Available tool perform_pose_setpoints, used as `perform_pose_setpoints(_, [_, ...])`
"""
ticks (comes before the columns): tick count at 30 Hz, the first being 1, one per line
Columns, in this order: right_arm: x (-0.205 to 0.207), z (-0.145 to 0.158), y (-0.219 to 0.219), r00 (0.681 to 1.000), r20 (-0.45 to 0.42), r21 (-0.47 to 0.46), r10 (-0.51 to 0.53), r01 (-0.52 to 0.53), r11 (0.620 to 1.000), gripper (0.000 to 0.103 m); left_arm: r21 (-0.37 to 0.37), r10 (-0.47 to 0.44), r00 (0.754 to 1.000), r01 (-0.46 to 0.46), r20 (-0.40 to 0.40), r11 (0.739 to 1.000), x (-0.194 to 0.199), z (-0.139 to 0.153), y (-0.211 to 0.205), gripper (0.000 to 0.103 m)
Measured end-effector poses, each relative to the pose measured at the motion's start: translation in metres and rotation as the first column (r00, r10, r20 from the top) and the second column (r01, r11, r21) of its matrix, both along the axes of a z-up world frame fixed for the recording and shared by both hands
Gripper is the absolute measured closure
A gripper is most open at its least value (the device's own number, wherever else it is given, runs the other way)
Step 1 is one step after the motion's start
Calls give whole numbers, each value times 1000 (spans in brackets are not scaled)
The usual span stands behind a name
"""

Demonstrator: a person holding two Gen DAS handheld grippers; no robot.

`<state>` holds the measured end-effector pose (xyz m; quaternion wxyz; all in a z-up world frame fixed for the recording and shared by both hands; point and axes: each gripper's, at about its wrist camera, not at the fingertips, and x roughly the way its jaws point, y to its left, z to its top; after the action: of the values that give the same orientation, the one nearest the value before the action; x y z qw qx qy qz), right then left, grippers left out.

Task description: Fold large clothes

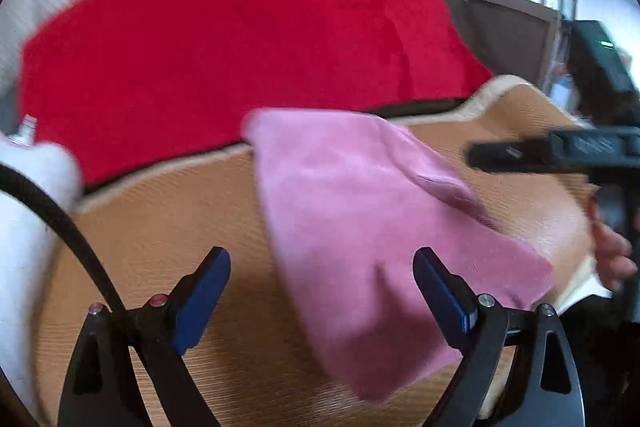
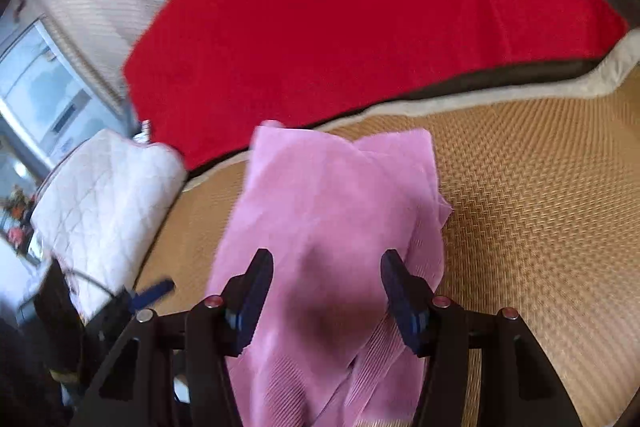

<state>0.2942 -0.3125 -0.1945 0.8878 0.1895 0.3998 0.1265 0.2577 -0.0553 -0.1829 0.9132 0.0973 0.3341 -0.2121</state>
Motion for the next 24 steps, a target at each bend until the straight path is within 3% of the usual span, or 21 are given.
perform_pose_setpoints(2, [-18,5,11,1000,15,-33,19,-18,999,43,16,61,998,-61,15,998,-7,-1,10,10])
perform_pose_setpoints(4, [-24,-1,24,1000,4,-60,22,-22,998,43,17,92,995,-92,-29,996,-9,-15,14,10])
perform_pose_setpoints(6, [-22,-23,32,998,-65,-83,19,-24,996,43,80,127,985,-118,-121,990,1,-41,9,9])
perform_pose_setpoints(8, [-9,-63,38,983,-182,-127,1,-24,992,42,76,137,975,-125,-174,989,7,-59,5,9])
perform_pose_setpoints(10, [-12,-71,38,987,-160,-114,-2,-17,993,40,61,148,979,-141,-140,988,1,-48,7,10])
perform_pose_setpoints(14, [-30,-39,31,990,-139,-86,-5,-7,996,39,33,208,976,-206,-63,978,-27,-20,17,10])
perform_pose_setpoints(18, [-61,11,26,999,-10,-147,-45,43,988,39,-26,272,962,-272,13,962,-65,20,22,10])
perform_pose_setpoints(24, [-121,76,21,983,162,-187,-88,119,975,33,-41,378,911,-377,166,925,-123,91,26,9])
